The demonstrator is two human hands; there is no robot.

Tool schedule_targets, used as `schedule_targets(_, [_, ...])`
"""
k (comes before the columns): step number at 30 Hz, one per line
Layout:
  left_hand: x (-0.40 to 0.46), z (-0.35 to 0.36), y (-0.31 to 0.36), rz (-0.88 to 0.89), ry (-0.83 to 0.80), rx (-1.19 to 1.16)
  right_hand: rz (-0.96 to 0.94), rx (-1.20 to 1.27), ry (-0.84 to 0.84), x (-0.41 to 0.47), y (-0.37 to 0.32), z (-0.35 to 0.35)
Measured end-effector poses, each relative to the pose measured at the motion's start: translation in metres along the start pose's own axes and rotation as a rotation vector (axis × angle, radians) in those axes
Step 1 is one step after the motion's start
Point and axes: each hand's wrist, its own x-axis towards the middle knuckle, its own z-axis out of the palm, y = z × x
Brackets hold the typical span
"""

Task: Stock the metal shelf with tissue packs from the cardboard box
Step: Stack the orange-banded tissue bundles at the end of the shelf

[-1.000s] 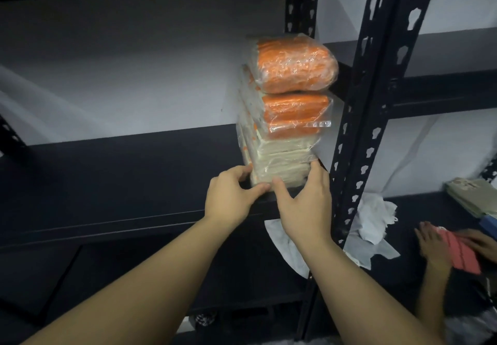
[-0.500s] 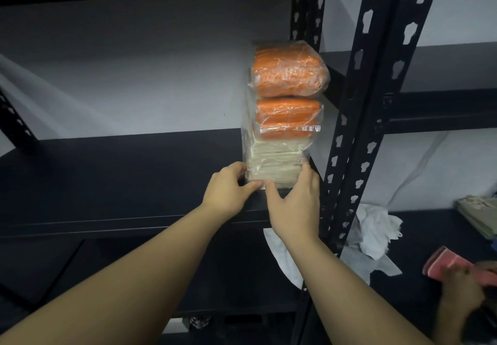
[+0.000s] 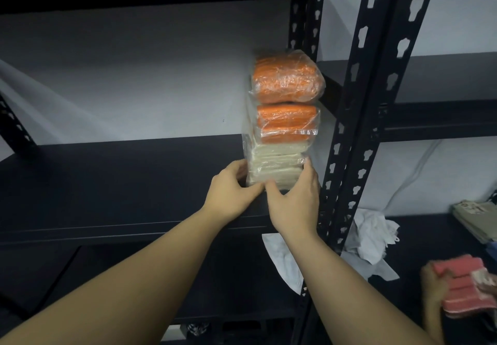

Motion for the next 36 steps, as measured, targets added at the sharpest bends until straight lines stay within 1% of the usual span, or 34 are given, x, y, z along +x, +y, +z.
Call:
schedule_targets(3, [-0.001, -0.001, 0.009, 0.018, 0.024, -0.107, 0.005, 0.047, 0.004, 0.001, -0.015, -0.004])
schedule_targets(6, [0.006, -0.005, 0.021, 0.034, 0.062, -0.195, -0.045, 0.067, 0.029, 0.008, -0.031, -0.009])
schedule_targets(9, [0.016, -0.009, 0.032, 0.079, 0.071, -0.195, -0.06, 0.141, 0.044, 0.018, -0.04, -0.013])
schedule_targets(14, [0.023, -0.009, 0.035, 0.124, 0.079, -0.121, -0.062, 0.209, 0.039, 0.022, -0.041, -0.018])
schedule_targets(21, [0.018, -0.012, 0.047, 0.108, 0.142, -0.182, -0.03, 0.249, 0.032, 0.025, -0.04, -0.018])
schedule_targets(28, [0.009, 0.001, 0.043, 0.103, 0.199, -0.251, -0.04, 0.193, -0.004, 0.028, -0.041, -0.019])
schedule_targets(36, [0.009, 0.005, 0.037, 0.108, 0.194, -0.238, -0.054, 0.12, -0.04, 0.03, -0.043, -0.023])
